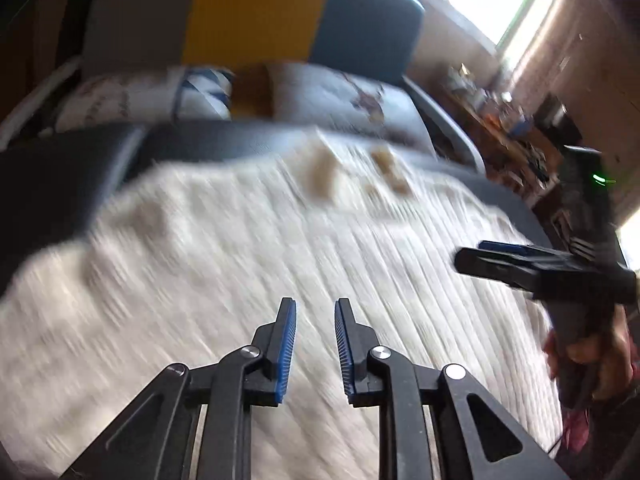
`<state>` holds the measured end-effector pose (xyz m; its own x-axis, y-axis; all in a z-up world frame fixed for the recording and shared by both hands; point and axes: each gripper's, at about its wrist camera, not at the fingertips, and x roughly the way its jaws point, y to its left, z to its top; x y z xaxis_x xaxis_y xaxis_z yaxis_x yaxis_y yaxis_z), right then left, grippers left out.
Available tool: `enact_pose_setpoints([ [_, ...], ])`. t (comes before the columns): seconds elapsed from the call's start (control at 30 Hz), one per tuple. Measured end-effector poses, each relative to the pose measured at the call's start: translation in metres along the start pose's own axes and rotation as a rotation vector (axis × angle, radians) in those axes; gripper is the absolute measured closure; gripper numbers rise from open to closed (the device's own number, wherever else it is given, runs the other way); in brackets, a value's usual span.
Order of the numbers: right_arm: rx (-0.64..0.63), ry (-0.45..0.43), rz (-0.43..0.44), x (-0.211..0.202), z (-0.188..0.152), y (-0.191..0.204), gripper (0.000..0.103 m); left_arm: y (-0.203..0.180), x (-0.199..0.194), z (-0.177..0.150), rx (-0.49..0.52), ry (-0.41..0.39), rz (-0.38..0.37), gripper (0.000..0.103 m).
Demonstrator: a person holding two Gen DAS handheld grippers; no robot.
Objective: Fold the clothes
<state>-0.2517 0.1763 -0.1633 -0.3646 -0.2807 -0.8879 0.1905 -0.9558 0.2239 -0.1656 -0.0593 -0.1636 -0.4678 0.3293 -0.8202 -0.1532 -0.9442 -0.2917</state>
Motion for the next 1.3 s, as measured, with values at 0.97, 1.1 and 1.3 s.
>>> enact_pose_setpoints([
  [0.97, 1.153, -0.620, 0.101, -0.210, -0.220, -0.442, 0.000, -0.035, -0.003, -0.030, -0.004, 0.002, 0.146, 0.078],
  [1.1, 1.145, -0.640, 0.056, -0.203, -0.214, -0.433, 0.000, -0.039, -0.002, -0.031, -0.002, -0.007, 0.159, 0.073],
  [1.3, 1.181, -0.674, -0.023, -0.196, -0.214, -0.434, 0.046, -0.045, 0.000, -0.032, 0.021, -0.011, 0.169, 0.067],
])
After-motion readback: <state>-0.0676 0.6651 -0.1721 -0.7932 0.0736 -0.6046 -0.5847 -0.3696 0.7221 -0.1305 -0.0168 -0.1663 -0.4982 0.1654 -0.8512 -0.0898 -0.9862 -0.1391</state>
